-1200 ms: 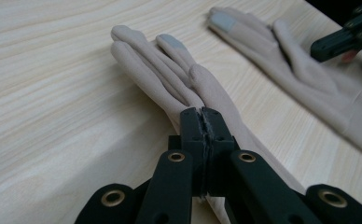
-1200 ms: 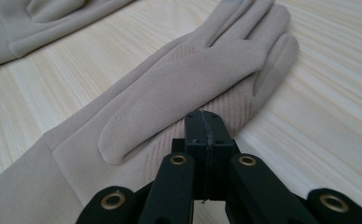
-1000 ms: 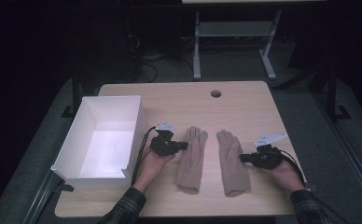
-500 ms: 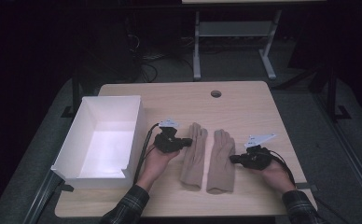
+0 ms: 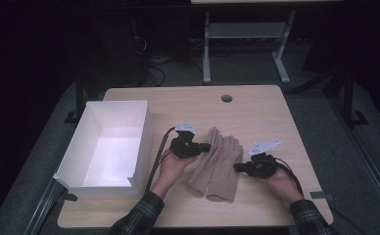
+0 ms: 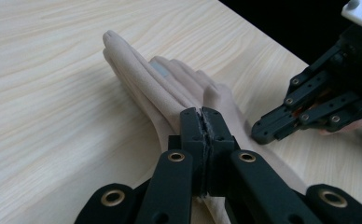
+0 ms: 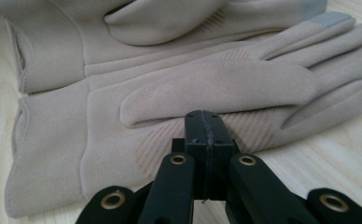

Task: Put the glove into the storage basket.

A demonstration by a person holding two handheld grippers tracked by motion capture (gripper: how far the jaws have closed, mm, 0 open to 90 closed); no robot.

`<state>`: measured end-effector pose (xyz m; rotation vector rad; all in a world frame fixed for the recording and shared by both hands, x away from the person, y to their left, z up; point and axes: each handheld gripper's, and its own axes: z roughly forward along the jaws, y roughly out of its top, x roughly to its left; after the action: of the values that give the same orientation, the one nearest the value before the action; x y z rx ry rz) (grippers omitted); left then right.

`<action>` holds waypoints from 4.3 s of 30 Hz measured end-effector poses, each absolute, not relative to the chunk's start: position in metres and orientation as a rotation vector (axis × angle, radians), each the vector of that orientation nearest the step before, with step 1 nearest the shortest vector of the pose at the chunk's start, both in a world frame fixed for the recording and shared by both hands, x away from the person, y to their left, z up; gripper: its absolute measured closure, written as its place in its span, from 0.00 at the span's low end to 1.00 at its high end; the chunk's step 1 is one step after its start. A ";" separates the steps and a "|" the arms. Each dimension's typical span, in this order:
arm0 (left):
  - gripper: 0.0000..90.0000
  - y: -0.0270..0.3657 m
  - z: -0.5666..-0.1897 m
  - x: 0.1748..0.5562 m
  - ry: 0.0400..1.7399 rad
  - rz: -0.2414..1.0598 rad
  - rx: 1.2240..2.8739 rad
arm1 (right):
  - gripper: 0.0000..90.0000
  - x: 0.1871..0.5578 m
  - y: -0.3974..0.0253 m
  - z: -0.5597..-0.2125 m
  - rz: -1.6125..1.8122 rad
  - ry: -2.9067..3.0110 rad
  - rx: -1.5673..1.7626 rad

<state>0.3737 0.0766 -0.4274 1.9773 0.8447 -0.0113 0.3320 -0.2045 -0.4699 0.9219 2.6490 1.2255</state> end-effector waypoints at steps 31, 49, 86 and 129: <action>0.98 0.010 -0.441 0.364 0.741 -0.116 2.050 | 1.00 0.330 -0.192 -0.471 1.220 2.656 0.894; 0.91 -0.010 -0.456 0.356 0.718 -0.201 2.114 | 0.69 0.340 -0.248 -0.464 1.184 2.417 1.137; 0.99 0.045 -0.446 0.323 0.630 -0.006 2.310 | 0.31 0.350 -0.268 -0.480 1.004 2.277 1.240; 0.53 0.035 -0.459 0.346 0.576 0.078 2.396 | 0.21 0.348 -0.268 -0.482 1.017 2.295 1.235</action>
<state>0.3463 0.0346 -0.4591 2.3956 0.5762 0.0778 0.3484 -0.2684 -0.4822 1.2353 2.2949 1.0173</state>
